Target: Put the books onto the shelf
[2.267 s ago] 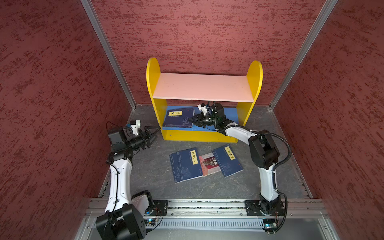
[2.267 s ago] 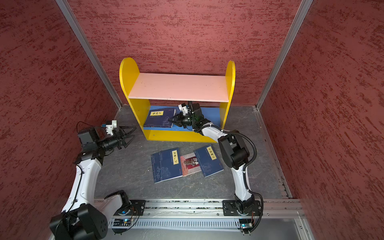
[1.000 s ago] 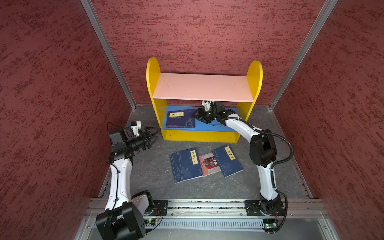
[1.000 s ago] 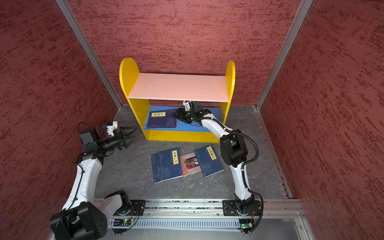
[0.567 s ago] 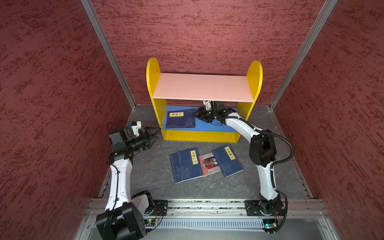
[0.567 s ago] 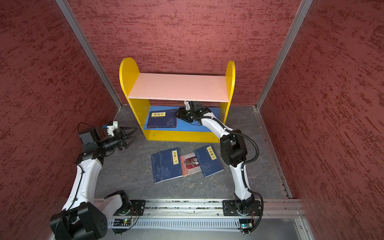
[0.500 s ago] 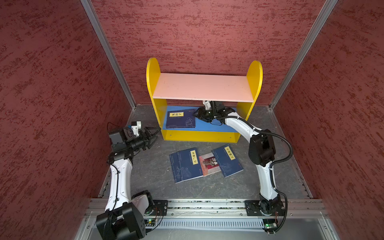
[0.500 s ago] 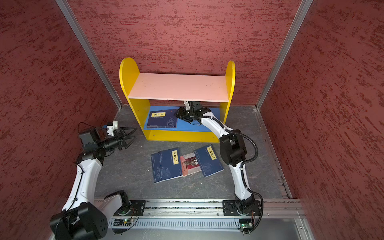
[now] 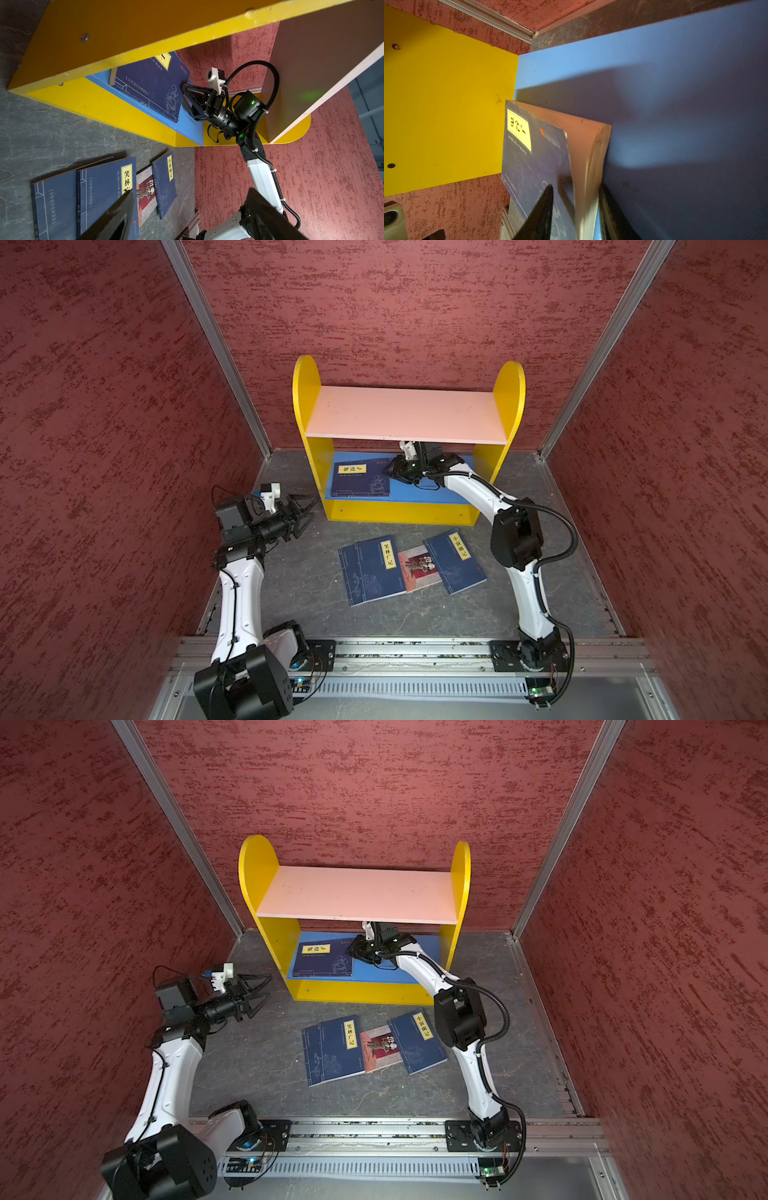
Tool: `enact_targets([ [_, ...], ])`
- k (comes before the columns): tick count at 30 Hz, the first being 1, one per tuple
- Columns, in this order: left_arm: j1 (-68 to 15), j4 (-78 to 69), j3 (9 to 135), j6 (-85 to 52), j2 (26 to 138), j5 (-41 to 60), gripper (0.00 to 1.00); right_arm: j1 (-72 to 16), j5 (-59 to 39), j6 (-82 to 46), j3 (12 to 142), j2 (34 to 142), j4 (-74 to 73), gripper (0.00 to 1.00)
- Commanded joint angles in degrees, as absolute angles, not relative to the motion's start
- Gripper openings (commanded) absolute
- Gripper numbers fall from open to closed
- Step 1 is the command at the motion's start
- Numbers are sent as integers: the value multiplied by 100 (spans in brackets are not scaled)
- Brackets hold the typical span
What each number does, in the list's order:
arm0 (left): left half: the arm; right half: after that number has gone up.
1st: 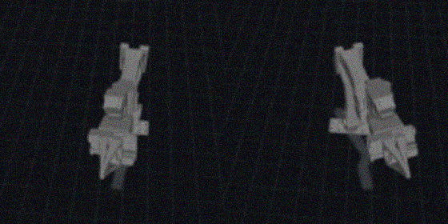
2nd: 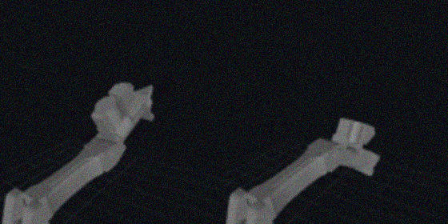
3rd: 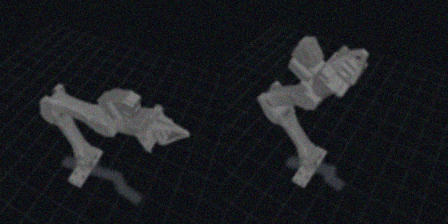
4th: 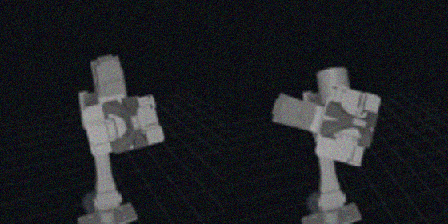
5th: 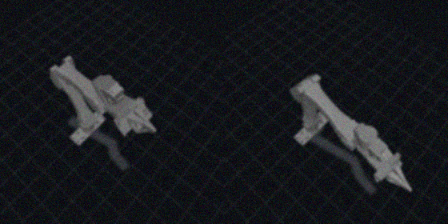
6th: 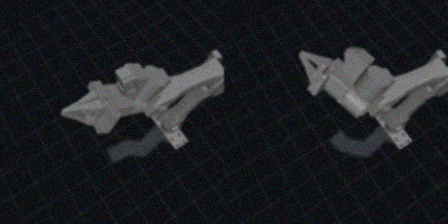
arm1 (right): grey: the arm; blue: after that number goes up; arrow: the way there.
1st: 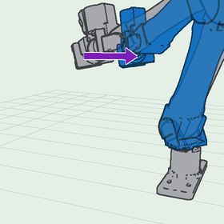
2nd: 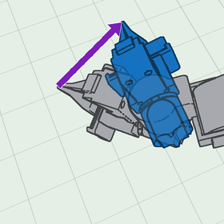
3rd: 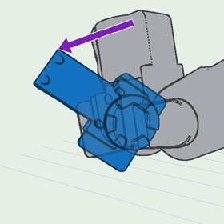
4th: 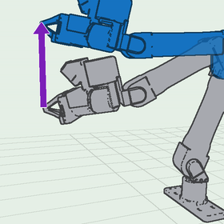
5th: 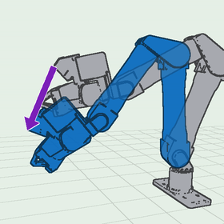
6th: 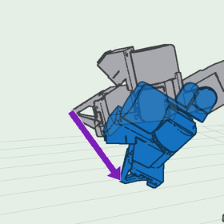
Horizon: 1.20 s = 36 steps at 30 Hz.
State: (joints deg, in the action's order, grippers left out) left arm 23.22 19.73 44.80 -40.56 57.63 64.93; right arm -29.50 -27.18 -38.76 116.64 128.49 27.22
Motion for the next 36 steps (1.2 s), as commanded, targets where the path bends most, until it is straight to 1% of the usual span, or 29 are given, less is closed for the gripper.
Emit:
enact_targets([
  [1, 2381, 2020, 4419, -3929, 5678, 6614, 85, -3040, -2738, -3870, 11883, 12982, 2808, 38],
  [20, 2505, 2036, 4383, -3936, 5687, 6715, 85, -3163, -2860, -3975, 12064, 13131, 2733, 38],
  [25, 2522, 2035, 4401, -3946, 5708, 6730, 85, -3182, -2816, -4007, 12055, 13122, 2792, 40],
  [28, 2531, 2041, 4388, -3939, 5695, 6737, 85, -3190, -2658, -4059, 11922, 13030, 2835, 46],
  [36, 2558, 2099, 4369, -3801, 5653, 6653, 85, -3204, -2428, -4333, 11002, 12357, 2377, 47],
])
